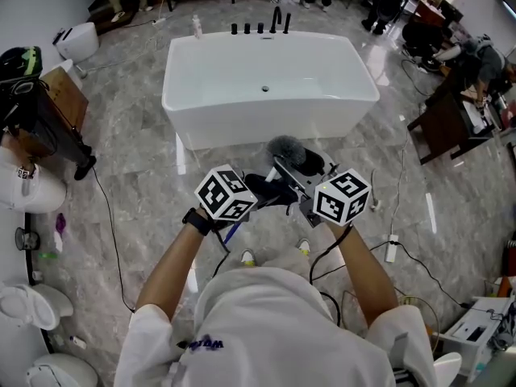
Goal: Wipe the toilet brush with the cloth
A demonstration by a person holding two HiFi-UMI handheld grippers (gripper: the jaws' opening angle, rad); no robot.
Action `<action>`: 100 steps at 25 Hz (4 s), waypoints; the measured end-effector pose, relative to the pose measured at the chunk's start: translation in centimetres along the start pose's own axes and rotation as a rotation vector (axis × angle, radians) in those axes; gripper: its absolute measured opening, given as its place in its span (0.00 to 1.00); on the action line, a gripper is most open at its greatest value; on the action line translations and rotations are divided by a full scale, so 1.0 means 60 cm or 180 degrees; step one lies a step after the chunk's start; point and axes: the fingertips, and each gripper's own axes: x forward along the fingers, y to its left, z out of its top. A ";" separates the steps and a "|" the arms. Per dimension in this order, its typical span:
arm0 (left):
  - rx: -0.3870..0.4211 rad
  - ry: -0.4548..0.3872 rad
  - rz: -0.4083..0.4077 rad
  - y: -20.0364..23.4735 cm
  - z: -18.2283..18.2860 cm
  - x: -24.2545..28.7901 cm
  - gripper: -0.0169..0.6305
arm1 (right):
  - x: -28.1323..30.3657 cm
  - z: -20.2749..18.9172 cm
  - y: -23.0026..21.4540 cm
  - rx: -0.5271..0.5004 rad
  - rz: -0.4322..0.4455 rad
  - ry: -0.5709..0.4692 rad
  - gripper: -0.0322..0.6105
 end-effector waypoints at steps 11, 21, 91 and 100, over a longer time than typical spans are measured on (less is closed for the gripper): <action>-0.0022 0.0264 0.0051 0.007 -0.067 0.008 0.17 | -0.041 0.055 -0.057 0.0207 -0.0266 -0.0327 0.38; 0.0102 0.0365 0.0097 0.008 -0.090 0.000 0.17 | -0.075 0.055 -0.077 0.0327 -0.0458 -0.0463 0.38; 0.0008 -0.1613 0.2970 0.055 -0.065 -0.294 0.11 | -0.171 -0.019 -0.106 -0.0026 -0.1881 -0.0757 0.38; -0.0113 -0.1481 0.2955 0.052 -0.095 -0.295 0.11 | -0.183 -0.024 -0.105 -0.0065 -0.1898 -0.0724 0.38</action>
